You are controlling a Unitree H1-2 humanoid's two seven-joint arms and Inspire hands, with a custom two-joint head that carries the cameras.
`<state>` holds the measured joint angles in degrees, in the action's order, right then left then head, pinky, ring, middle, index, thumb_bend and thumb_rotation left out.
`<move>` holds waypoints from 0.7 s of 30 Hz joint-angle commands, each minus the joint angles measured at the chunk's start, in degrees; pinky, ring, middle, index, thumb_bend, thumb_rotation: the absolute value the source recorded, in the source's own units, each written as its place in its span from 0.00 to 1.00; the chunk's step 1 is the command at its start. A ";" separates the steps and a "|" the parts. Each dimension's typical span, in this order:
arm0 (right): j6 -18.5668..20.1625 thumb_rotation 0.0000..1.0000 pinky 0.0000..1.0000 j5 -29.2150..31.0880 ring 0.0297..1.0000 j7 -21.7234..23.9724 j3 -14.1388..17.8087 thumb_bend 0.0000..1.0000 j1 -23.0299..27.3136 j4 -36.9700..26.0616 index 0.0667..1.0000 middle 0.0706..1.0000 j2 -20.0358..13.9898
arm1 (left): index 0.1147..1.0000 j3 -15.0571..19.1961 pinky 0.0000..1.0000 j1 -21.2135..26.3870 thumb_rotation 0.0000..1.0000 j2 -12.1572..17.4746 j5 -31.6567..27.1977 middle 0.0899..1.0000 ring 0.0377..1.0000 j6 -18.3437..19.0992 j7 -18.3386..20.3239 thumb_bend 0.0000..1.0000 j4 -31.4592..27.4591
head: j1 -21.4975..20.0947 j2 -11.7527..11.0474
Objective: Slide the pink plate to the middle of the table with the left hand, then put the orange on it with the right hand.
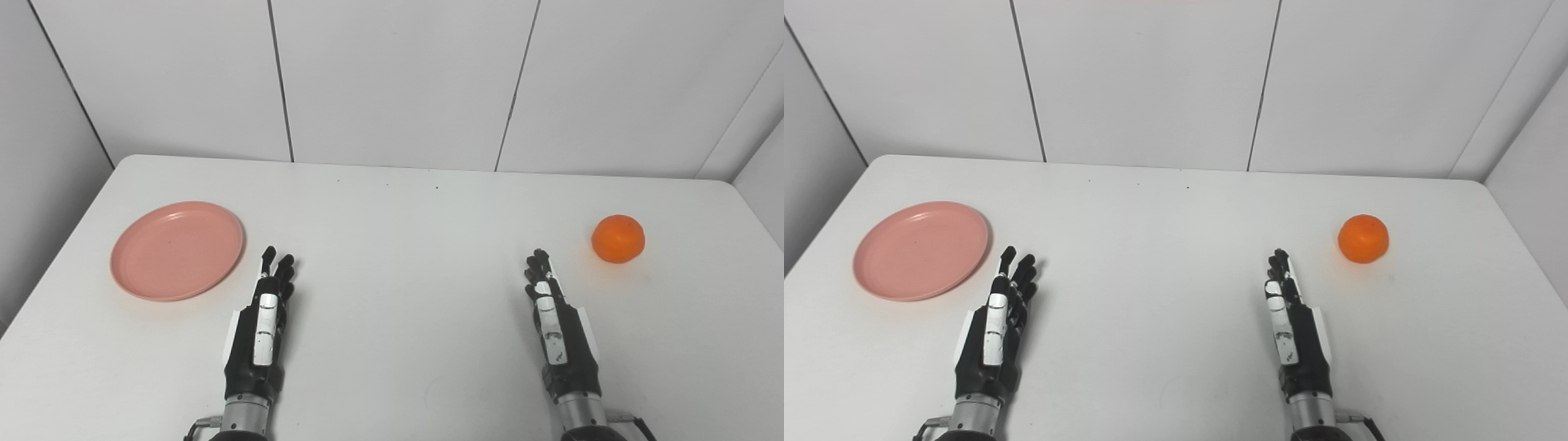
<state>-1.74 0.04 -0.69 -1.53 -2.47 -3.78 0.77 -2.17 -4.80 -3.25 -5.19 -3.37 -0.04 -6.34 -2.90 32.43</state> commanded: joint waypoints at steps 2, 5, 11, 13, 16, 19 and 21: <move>3.25 1.00 1.00 0.80 0.99 0.90 0.35 0.70 -3.01 2.12 0.98 0.97 -0.73 | 1.00 0.19 1.00 -2.14 0.96 -0.12 0.15 0.96 0.98 -1.17 0.23 0.63 3.66 | 0.16 0.03; 3.80 1.00 1.00 3.93 1.00 2.16 0.84 0.66 -2.70 2.38 1.00 0.99 -0.88 | 1.00 0.21 1.00 -1.99 0.95 -0.32 0.97 0.94 0.97 -0.92 -0.41 0.65 3.54 | 0.15 -0.02; 4.03 1.00 1.00 4.04 1.00 2.01 0.52 0.65 -2.64 2.27 0.99 0.98 -1.22 | 1.00 0.19 1.00 -2.03 0.96 -0.38 1.18 0.94 0.97 -0.60 -0.46 0.64 3.09 | 0.09 0.03; 4.12 1.00 1.00 4.07 0.99 1.91 0.57 0.65 -2.69 2.14 0.99 0.98 -1.12 | 1.00 0.17 1.00 -2.07 0.96 -0.35 1.13 0.94 0.97 -0.68 -0.40 0.63 3.09 | 0.10 0.10; 3.85 1.00 1.00 4.41 1.00 2.19 0.58 0.64 -2.68 2.16 1.00 0.98 -1.18 | 1.00 0.34 1.00 -2.11 0.96 -0.43 0.70 0.95 0.98 -0.66 -0.31 0.63 3.38 | 0.14 0.13; 3.74 1.00 1.00 4.45 1.00 2.18 0.57 0.63 -2.69 2.16 1.00 0.98 -1.22 | 1.00 0.25 1.00 -2.15 0.96 -0.27 0.39 0.95 0.98 -1.66 0.19 0.64 3.78 | 0.15 0.10; 3.90 1.00 1.00 4.48 1.00 2.09 0.57 0.63 -2.70 2.13 1.00 0.98 -1.19 | 1.00 0.18 1.00 -2.18 0.98 -0.21 0.57 0.96 0.98 -2.69 0.24 0.63 4.04 | 0.09 0.07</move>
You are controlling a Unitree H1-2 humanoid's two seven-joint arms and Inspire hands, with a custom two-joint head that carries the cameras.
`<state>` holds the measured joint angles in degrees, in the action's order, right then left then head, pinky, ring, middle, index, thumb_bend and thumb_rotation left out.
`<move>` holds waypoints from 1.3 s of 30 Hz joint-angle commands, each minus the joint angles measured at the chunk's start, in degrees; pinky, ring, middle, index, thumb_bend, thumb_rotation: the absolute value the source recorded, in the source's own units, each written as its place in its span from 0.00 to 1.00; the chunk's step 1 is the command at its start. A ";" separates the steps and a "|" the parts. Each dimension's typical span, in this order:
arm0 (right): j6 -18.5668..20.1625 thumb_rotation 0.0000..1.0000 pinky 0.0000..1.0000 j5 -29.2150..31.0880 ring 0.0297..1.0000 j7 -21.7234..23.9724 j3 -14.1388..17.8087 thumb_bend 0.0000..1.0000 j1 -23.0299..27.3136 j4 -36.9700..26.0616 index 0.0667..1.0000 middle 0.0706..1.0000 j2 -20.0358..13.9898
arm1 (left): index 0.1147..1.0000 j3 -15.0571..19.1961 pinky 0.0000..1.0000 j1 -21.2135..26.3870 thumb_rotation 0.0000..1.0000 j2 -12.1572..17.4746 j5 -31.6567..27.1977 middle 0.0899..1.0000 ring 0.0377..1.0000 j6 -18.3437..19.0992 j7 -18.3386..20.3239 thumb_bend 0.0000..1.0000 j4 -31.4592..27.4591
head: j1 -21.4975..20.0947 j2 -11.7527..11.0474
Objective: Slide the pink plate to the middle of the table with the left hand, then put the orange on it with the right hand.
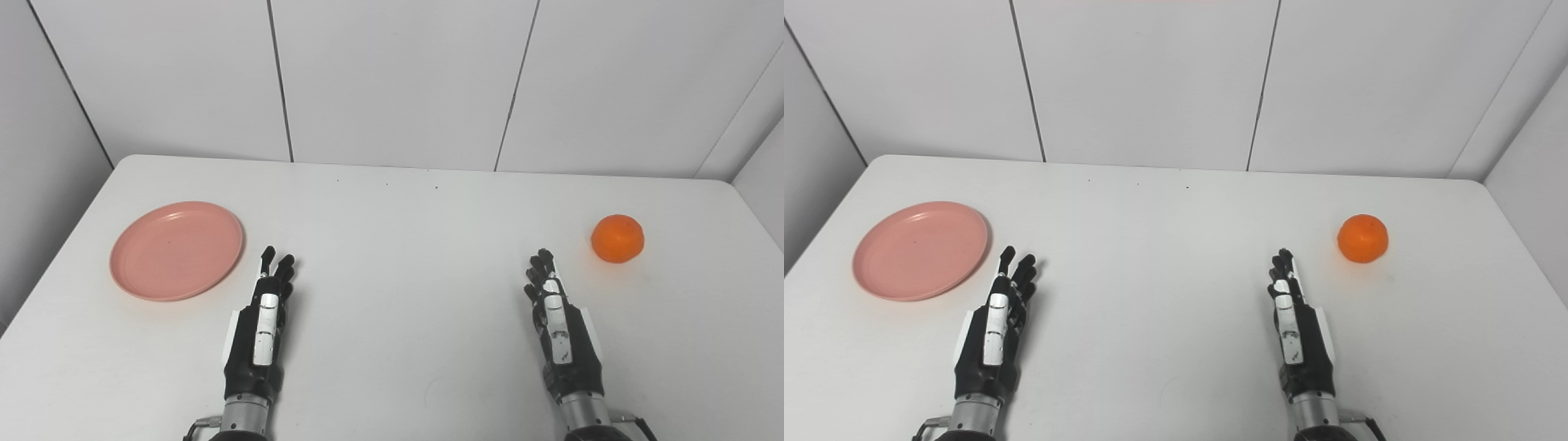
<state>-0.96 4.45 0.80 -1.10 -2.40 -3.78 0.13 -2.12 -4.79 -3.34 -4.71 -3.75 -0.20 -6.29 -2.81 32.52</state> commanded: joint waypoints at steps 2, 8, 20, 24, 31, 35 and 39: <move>3.04 1.00 1.00 -0.40 0.99 0.40 0.03 0.63 -2.78 2.16 1.00 0.98 -0.61 | 1.00 0.07 1.00 -2.19 0.98 -0.08 0.75 0.96 0.99 -3.38 0.14 0.63 4.26 | 0.06 0.00; 2.71 1.00 1.00 -0.54 0.99 0.34 0.12 0.65 -2.79 2.40 0.99 0.98 -0.48 | 1.00 -0.29 1.00 -1.85 1.00 0.32 5.42 1.00 1.00 -7.00 -1.43 0.71 5.75 | 0.04 0.00; 2.68 1.00 1.00 -0.87 0.99 0.29 0.18 0.65 -2.87 2.37 0.98 0.97 -0.53 | 1.00 -0.14 1.00 -1.40 1.00 0.36 4.83 1.00 1.00 -7.28 -1.04 0.76 7.71 | 0.25 0.03; 2.51 1.00 1.00 -1.01 0.99 0.21 0.16 0.66 -2.95 2.30 0.98 0.97 -0.51 | 1.00 -0.02 1.00 -1.32 1.00 0.31 4.28 1.00 1.00 -7.35 -0.88 0.75 7.99 | 0.40 0.01; 2.37 1.00 1.00 -1.46 0.99 0.19 0.05 0.66 -3.05 2.33 0.98 0.97 -0.66 | 1.00 0.16 1.00 -1.37 1.00 -0.11 3.51 1.00 1.00 -6.19 -0.81 0.71 7.45 | 0.92 -0.39; 1.53 1.00 1.00 -1.36 0.98 0.44 0.23 0.67 -2.86 3.37 0.98 0.97 -1.01 | 1.00 0.13 1.00 -1.07 1.00 -0.42 3.30 1.00 1.00 -6.71 -1.07 0.67 8.39 | 2.01 -1.42; 0.59 1.00 1.00 -0.97 0.98 0.67 0.62 0.66 -2.59 4.75 0.99 0.97 -1.54 | 1.00 -0.08 1.00 -0.75 1.00 -0.92 3.84 1.00 1.00 -7.52 -1.35 0.67 9.77 | 4.23 -2.83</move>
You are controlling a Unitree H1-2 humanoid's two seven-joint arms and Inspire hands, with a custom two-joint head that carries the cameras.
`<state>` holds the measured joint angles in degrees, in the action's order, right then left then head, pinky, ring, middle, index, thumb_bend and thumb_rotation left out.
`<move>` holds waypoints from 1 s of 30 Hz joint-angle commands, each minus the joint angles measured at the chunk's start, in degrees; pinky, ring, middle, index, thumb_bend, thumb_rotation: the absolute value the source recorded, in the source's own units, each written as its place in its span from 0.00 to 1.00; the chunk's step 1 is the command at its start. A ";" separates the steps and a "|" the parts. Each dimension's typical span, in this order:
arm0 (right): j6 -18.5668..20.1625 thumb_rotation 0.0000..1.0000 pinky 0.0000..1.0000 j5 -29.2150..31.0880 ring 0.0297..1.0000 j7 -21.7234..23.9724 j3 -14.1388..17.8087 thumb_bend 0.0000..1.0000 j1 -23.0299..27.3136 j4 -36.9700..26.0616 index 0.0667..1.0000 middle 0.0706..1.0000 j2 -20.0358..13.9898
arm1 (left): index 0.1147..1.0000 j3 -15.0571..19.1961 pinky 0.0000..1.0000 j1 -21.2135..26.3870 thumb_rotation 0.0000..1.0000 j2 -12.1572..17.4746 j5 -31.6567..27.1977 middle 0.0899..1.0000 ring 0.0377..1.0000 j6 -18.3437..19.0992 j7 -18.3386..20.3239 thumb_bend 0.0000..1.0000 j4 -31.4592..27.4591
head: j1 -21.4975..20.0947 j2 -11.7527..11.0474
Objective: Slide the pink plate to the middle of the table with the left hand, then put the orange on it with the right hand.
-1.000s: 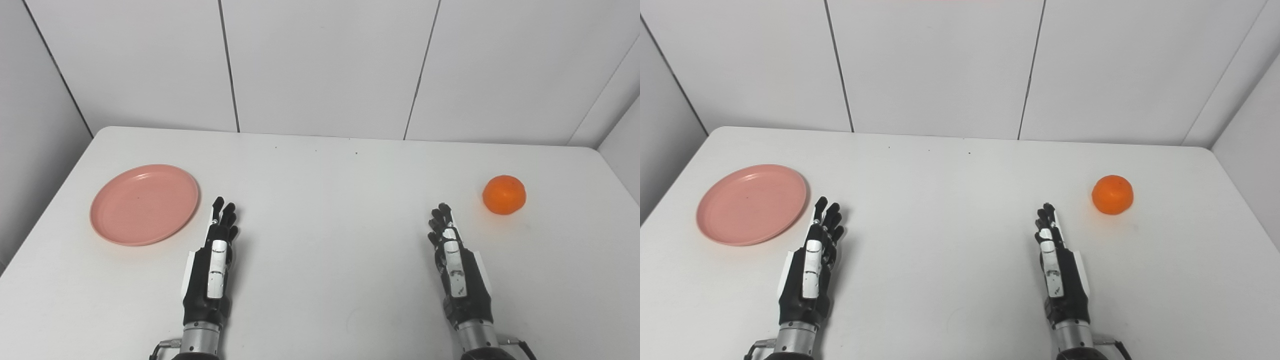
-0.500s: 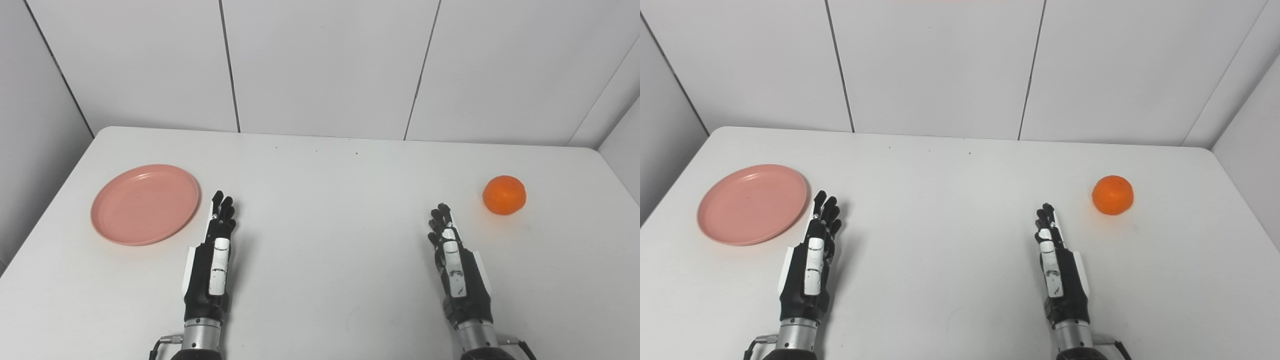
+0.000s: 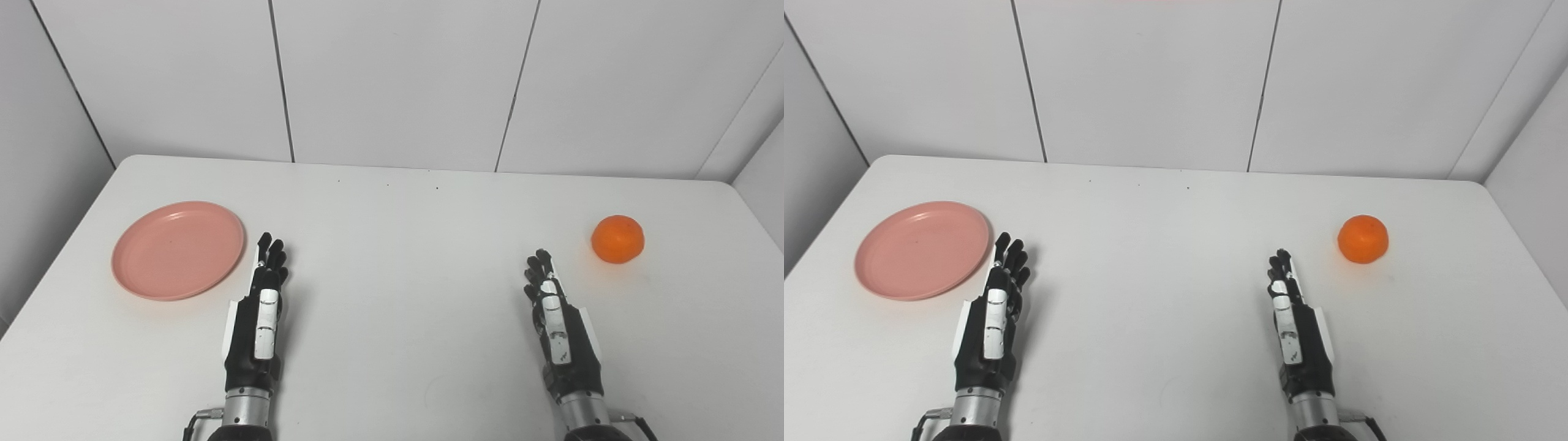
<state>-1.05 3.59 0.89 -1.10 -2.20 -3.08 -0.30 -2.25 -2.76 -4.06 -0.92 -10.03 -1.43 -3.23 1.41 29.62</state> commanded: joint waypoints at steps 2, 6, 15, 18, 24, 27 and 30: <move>-0.04 1.00 1.00 0.46 0.98 0.93 1.00 0.66 -2.62 5.01 0.99 0.97 -1.59 | 1.00 0.03 1.00 -2.58 1.00 -0.93 0.11 1.00 1.00 -0.96 -0.50 0.67 7.39 | 2.65 -1.38; -1.79 1.00 1.00 1.92 0.99 1.95 1.77 0.63 -2.22 7.20 1.00 0.98 -2.53 | 1.00 0.16 1.00 -2.25 0.98 -2.33 -0.14 1.00 1.00 -1.95 -1.02 0.65 9.32 | 6.44 -3.71; -4.10 1.00 1.00 5.45 1.00 4.29 3.51 0.58 -1.11 11.55 1.00 1.00 -3.66 | 1.00 -0.25 1.00 -1.34 0.94 -4.09 2.47 1.00 1.00 -6.10 -3.01 0.68 14.17 | 11.05 -7.97; -4.55 1.00 1.00 5.89 1.00 4.66 3.74 0.60 -0.66 13.01 1.00 1.00 -4.09 | 1.00 -0.31 1.00 -1.03 0.92 -4.42 2.88 1.00 1.00 -7.28 -3.47 0.71 15.48 | 11.58 -8.86; -5.42 1.00 1.00 5.81 1.00 4.90 3.68 0.58 -0.36 13.93 1.00 1.00 -4.45 | 1.00 -0.29 1.00 -0.61 0.92 -4.44 4.49 1.00 0.99 -8.15 -4.19 0.66 16.59 | 11.75 -9.48; -5.75 1.00 1.00 6.20 1.00 5.17 3.78 0.56 -0.23 14.58 1.00 1.00 -4.35 | 1.00 -0.19 1.00 -0.65 0.92 -4.35 4.24 1.00 0.99 -7.99 -3.81 0.69 16.55 | 11.63 -10.06; -5.60 1.00 1.00 6.17 1.00 5.20 3.86 0.56 -0.30 14.55 1.00 1.00 -4.09 | 1.00 -0.12 1.00 -0.66 0.91 -4.11 4.17 1.00 0.99 -8.20 -3.68 0.69 16.68 | 11.32 -9.89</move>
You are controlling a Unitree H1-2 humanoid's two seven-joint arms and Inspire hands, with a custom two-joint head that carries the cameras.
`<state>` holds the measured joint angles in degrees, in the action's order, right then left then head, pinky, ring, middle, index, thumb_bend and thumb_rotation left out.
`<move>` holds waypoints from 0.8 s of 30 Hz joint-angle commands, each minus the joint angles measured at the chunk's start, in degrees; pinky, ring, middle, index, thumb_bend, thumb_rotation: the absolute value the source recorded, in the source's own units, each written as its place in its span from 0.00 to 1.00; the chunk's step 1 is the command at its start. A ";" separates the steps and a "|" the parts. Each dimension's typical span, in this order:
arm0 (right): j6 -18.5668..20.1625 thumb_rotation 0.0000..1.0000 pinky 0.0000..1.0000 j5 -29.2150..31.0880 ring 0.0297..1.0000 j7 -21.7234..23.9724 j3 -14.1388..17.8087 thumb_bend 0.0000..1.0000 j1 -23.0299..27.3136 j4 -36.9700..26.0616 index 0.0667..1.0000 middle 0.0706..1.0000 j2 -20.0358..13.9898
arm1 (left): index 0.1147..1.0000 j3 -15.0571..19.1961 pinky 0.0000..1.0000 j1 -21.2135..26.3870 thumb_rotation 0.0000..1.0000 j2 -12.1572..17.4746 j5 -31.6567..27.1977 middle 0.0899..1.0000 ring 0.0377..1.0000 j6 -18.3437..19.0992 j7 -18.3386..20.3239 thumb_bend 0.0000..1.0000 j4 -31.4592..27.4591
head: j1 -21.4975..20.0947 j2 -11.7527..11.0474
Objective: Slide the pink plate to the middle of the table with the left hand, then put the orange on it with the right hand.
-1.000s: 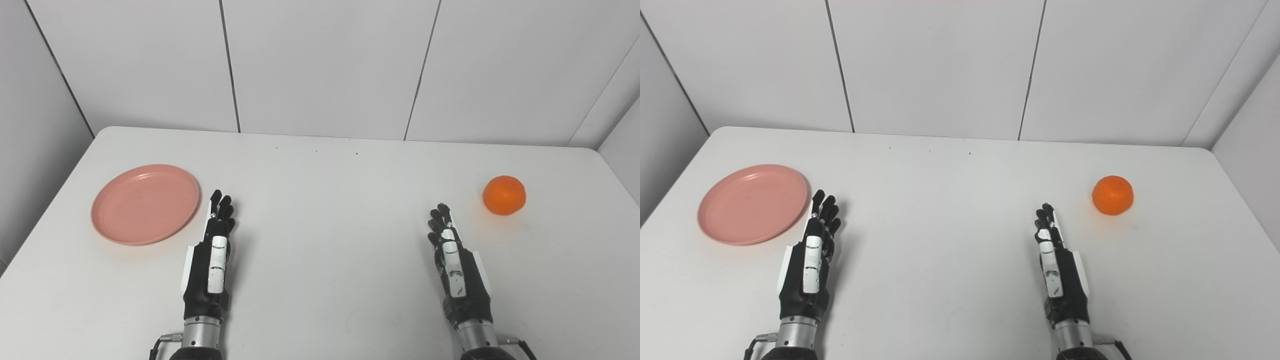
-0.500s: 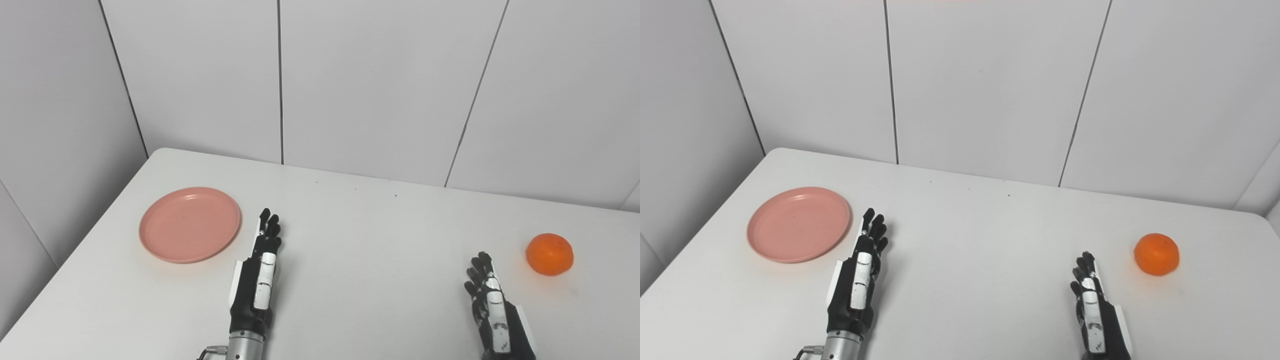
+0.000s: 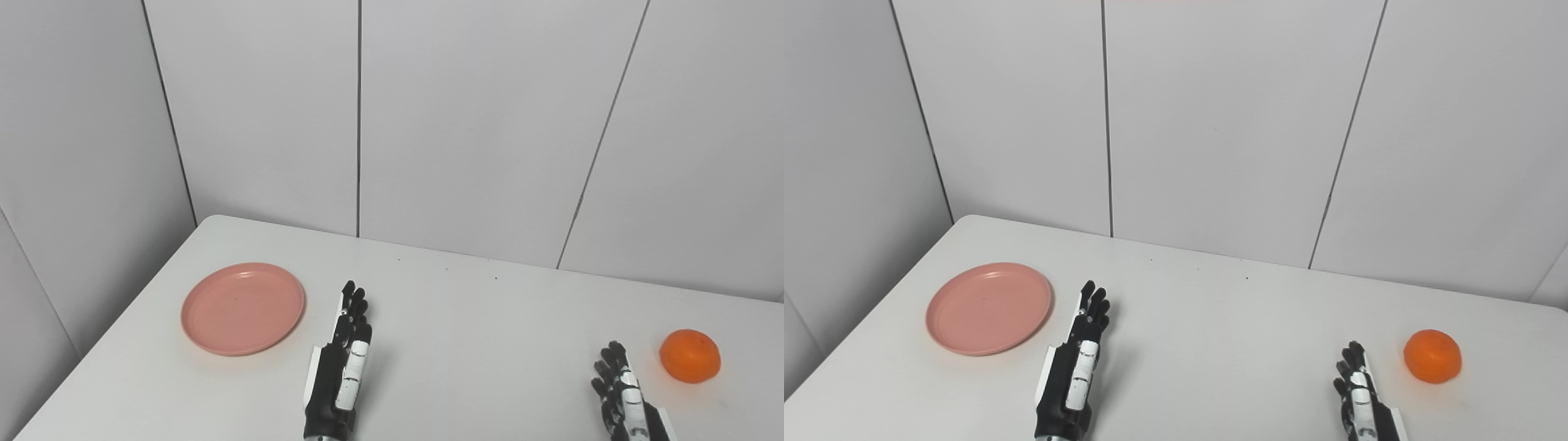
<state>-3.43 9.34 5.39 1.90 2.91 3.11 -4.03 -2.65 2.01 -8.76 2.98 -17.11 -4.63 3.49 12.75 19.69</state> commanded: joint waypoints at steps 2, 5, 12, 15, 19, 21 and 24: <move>-3.66 1.00 1.00 0.27 1.00 0.92 0.81 0.55 -5.52 8.26 1.00 1.00 -0.25 | 1.00 0.26 0.99 -5.51 0.92 0.72 0.70 1.00 0.98 -1.14 -0.70 0.69 9.83 | -0.04 0.24; -3.78 1.00 1.00 -0.48 1.00 0.47 0.67 0.56 -5.80 7.75 1.00 1.00 0.05 | 1.00 0.11 0.99 -5.90 0.92 1.02 1.24 0.99 0.98 -0.63 -0.63 0.68 8.81 | -0.08 0.41; -3.66 1.00 1.00 -2.95 1.00 -0.64 -0.38 0.57 -7.22 5.14 1.00 1.00 0.94 | 1.00 -0.62 0.95 -6.94 0.91 2.31 1.58 0.98 0.96 0.97 0.87 0.74 2.23 | -1.69 2.17; -3.05 1.00 1.00 -4.61 1.00 -1.70 -0.80 0.57 -7.88 3.64 1.00 1.00 1.72 | 0.97 -2.03 0.93 -7.61 0.90 4.33 2.21 0.96 0.95 1.46 2.86 0.72 -2.02 | -2.48 2.76; -3.01 1.00 1.00 -3.75 1.00 -1.36 -0.65 0.53 -8.23 3.10 1.00 1.00 1.87 | 0.91 -2.34 0.88 -6.70 0.83 6.87 -0.57 0.92 0.92 1.96 5.24 0.75 -5.36 | -2.98 3.20; -2.71 1.00 1.00 -3.42 1.00 -1.28 -0.48 0.55 -8.35 2.89 1.00 1.00 1.77 | 0.90 -1.48 0.90 -5.89 0.81 7.30 -4.64 0.90 0.91 4.12 6.25 0.84 -7.27 | -2.92 3.29; -2.51 1.00 1.00 -3.36 1.00 -1.38 -0.27 0.57 -8.54 2.74 1.00 0.99 1.51 | 0.91 -0.48 0.91 -4.69 0.82 8.20 -9.08 0.90 0.90 7.87 7.44 0.90 -10.79 | -2.59 3.27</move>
<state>-5.84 5.70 3.83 1.53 1.10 0.93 -3.03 -3.49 -2.84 -1.10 -4.15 -10.43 1.48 -5.74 10.11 22.94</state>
